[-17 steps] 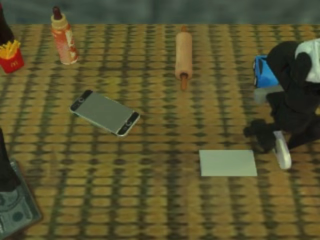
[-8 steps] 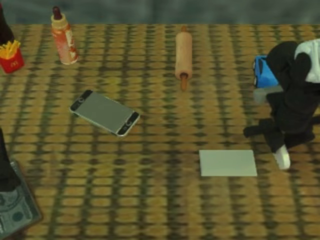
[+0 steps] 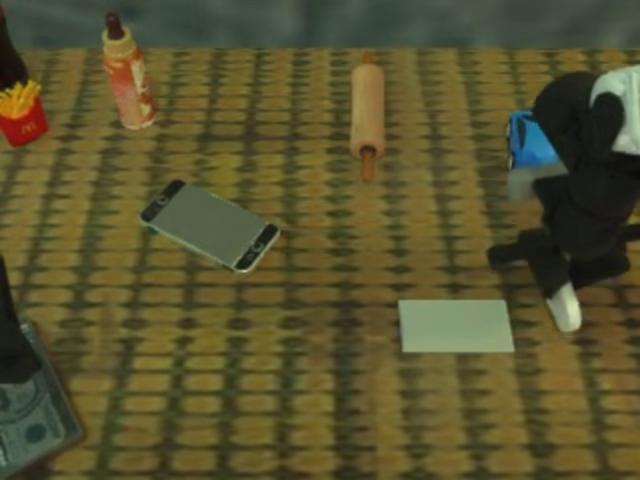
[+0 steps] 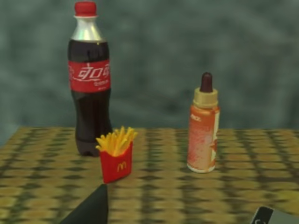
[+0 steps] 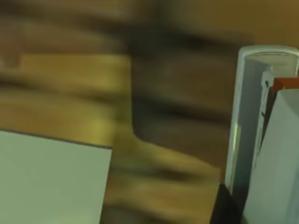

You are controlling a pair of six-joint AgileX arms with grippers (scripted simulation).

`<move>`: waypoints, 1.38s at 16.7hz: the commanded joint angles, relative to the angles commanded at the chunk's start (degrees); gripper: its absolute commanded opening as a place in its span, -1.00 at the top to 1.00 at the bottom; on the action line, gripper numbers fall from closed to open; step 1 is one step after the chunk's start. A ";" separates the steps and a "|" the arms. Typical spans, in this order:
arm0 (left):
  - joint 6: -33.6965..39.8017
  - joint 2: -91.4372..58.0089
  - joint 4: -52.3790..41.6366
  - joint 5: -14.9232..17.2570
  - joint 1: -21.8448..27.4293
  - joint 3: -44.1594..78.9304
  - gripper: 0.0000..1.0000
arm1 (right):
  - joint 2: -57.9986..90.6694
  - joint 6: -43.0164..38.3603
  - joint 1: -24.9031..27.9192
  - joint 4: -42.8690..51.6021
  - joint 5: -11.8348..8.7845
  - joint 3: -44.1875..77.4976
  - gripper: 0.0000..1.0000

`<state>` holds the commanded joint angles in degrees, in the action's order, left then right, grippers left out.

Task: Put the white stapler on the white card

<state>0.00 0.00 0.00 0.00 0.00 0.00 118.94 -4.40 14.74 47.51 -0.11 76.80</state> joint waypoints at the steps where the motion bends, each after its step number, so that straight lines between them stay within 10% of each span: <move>1: 0.00 0.00 0.00 0.00 0.00 0.00 -1.00 | -0.67 0.02 0.05 1.98 -0.01 1.34 1.00; 15: 0.00 0.00 0.00 0.00 0.00 0.00 -1.00 | -6.59 -1.65 0.38 18.32 -0.05 11.19 1.00; 23: 0.00 0.00 0.00 0.00 0.00 0.00 -1.00 | -3.23 -32.39 5.15 21.39 0.01 15.90 1.00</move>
<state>0.00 0.00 0.00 0.00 0.00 0.00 115.71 -36.79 19.90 68.90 -0.11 92.70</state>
